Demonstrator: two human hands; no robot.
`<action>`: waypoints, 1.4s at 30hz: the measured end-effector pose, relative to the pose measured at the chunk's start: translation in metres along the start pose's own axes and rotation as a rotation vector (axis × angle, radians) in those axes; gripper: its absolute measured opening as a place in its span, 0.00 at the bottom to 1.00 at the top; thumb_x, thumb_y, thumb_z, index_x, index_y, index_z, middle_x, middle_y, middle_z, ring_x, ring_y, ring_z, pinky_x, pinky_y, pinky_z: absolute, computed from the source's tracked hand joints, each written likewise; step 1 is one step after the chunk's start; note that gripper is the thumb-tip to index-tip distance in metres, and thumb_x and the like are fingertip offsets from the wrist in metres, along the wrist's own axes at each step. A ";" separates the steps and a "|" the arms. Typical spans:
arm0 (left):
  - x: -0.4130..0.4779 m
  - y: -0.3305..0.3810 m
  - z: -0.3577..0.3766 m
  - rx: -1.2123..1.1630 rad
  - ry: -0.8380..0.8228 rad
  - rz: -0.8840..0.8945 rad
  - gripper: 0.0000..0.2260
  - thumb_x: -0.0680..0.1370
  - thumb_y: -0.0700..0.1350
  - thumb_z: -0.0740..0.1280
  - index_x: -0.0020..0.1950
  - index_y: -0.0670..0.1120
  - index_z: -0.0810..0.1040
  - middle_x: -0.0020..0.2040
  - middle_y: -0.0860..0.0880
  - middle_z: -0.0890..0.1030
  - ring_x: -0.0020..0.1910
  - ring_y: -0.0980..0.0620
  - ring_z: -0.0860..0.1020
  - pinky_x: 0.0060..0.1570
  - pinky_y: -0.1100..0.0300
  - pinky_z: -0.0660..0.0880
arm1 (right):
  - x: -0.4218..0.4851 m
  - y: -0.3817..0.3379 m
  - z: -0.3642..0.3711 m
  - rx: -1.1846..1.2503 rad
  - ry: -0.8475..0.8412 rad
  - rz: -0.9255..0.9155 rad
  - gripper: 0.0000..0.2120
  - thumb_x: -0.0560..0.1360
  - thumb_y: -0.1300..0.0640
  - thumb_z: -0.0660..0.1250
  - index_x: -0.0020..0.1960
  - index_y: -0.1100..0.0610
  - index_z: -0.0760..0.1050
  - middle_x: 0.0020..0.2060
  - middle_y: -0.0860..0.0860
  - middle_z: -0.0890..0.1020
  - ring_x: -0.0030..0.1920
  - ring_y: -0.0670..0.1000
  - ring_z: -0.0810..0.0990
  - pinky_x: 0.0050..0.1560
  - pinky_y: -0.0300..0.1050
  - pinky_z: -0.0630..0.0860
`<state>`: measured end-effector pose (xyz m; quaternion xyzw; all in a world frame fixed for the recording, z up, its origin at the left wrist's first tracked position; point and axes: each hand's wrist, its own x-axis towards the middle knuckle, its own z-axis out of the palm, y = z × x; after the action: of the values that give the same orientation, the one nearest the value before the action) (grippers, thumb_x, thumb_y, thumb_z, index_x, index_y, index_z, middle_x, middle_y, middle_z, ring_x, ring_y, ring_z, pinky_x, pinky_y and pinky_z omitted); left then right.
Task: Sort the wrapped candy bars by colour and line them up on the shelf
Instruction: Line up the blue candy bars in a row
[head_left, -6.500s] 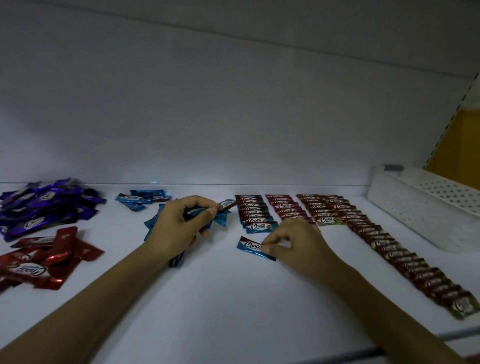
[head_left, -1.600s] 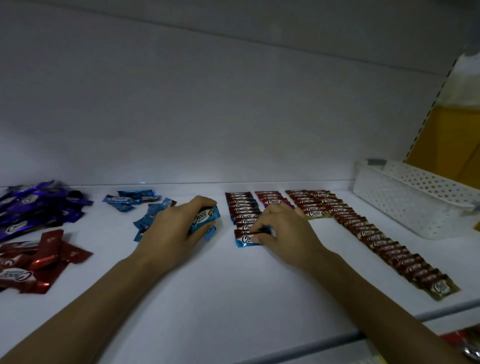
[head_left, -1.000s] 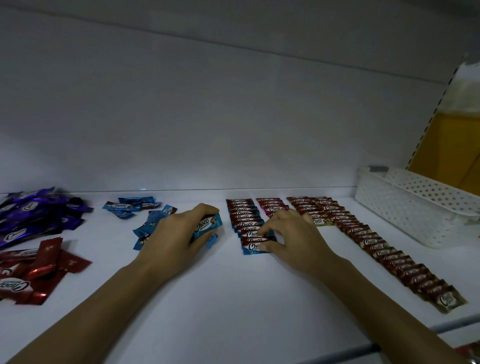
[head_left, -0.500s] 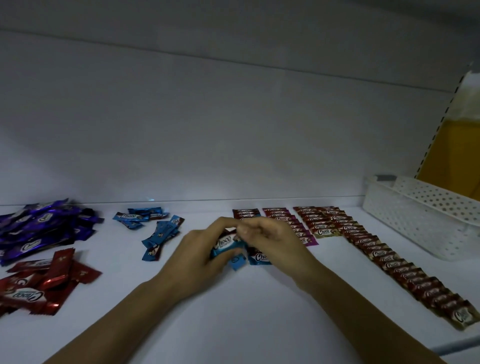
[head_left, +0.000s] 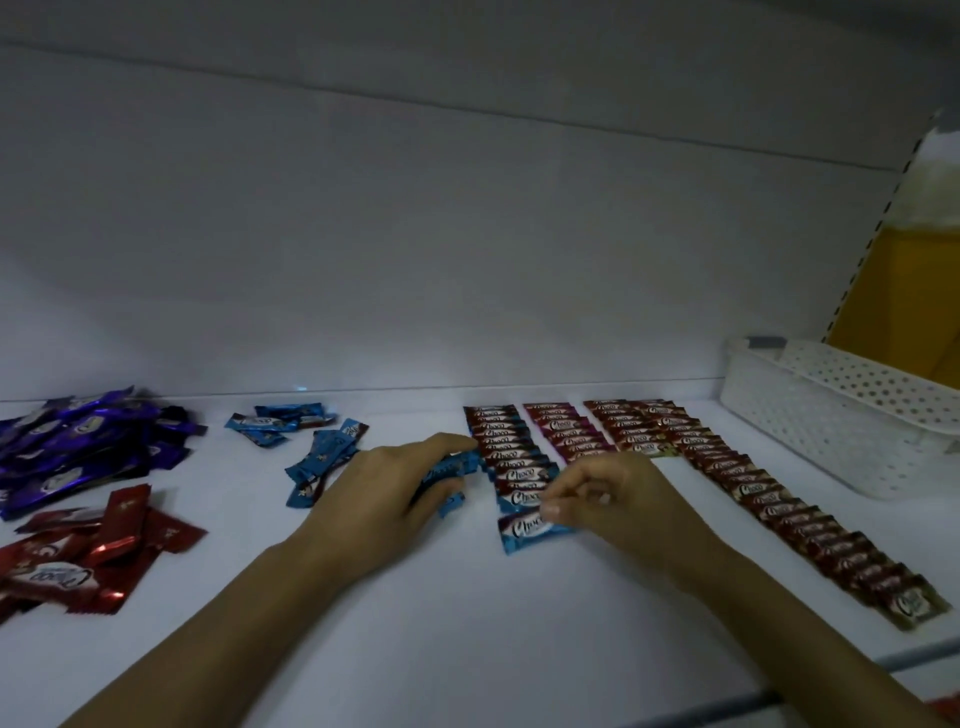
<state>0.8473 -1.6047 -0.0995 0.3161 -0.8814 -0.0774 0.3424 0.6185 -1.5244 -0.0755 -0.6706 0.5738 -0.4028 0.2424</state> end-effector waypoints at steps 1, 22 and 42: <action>-0.001 0.001 0.001 -0.003 -0.001 0.010 0.17 0.79 0.49 0.66 0.67 0.56 0.72 0.54 0.55 0.83 0.48 0.54 0.81 0.47 0.56 0.79 | -0.005 0.005 -0.002 -0.127 -0.022 0.017 0.07 0.69 0.60 0.75 0.37 0.49 0.81 0.34 0.44 0.83 0.36 0.38 0.79 0.38 0.29 0.73; 0.001 0.001 -0.002 -0.177 0.105 -0.113 0.08 0.73 0.55 0.66 0.50 0.55 0.78 0.32 0.56 0.80 0.32 0.59 0.79 0.33 0.66 0.74 | 0.019 0.013 0.007 -0.425 0.083 -0.154 0.07 0.73 0.50 0.70 0.49 0.50 0.79 0.43 0.42 0.80 0.46 0.42 0.76 0.53 0.38 0.70; -0.001 0.008 -0.010 -0.038 0.034 -0.033 0.13 0.76 0.44 0.70 0.60 0.49 0.79 0.44 0.65 0.78 0.36 0.76 0.73 0.43 0.82 0.67 | -0.032 0.010 -0.003 -0.484 -0.048 -0.358 0.09 0.75 0.61 0.66 0.51 0.56 0.83 0.45 0.48 0.83 0.44 0.43 0.79 0.47 0.37 0.75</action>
<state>0.8507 -1.5973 -0.0894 0.3254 -0.8684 -0.0946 0.3619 0.6096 -1.4958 -0.0901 -0.8088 0.5199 -0.2745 0.0142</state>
